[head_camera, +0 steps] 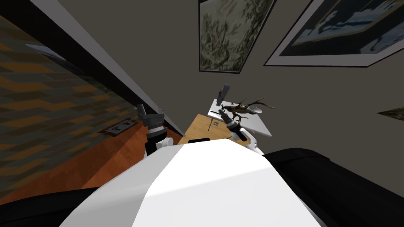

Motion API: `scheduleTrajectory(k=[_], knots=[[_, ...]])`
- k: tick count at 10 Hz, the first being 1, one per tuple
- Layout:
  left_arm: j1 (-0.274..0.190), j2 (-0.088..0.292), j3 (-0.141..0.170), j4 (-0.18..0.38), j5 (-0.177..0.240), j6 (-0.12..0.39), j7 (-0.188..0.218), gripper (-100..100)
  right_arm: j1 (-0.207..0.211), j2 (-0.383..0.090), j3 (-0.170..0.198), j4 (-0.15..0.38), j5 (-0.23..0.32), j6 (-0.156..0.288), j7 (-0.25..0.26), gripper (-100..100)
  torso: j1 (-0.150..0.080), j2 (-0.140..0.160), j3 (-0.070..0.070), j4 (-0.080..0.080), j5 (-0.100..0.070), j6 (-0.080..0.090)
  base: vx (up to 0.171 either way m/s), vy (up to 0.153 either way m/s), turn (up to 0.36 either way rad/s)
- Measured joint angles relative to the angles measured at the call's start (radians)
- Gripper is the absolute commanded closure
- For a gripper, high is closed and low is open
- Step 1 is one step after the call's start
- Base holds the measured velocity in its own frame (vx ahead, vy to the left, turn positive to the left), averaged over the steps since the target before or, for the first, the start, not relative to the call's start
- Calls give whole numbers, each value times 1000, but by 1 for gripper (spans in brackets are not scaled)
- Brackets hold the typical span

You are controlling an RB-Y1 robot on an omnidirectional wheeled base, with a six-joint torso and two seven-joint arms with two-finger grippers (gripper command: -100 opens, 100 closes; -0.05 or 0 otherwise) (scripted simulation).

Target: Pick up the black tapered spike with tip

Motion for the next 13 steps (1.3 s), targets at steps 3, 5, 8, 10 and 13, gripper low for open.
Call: scheduleTrajectory(k=[3,5,8,10,13], knots=[[0,0,0,0,0,0,0,0,-5,-88,20,66,28,-7,8,-100,1,-1,-1,0,0,0,3,45,84],[0,0,0,0,0,0,0,0,-5,-138,26,84,37,-6,10,-100,-1,-1,-1,0,0,0,9,26,72],[0,0,0,0,0,0,0,0,-4,-228,44,151,67,-18,16,-100,0,-2,-1,0,0,-1,17,44,97],[0,0,0,0,0,0,0,0,-11,-286,63,188,91,-11,21,-100,0,-3,-2,-1,0,-1,32,42,114],[0,0,0,0,0,0,0,0,-5,-379,77,249,120,-21,27,-100,0,-3,-2,-1,0,0,27,30,72]])
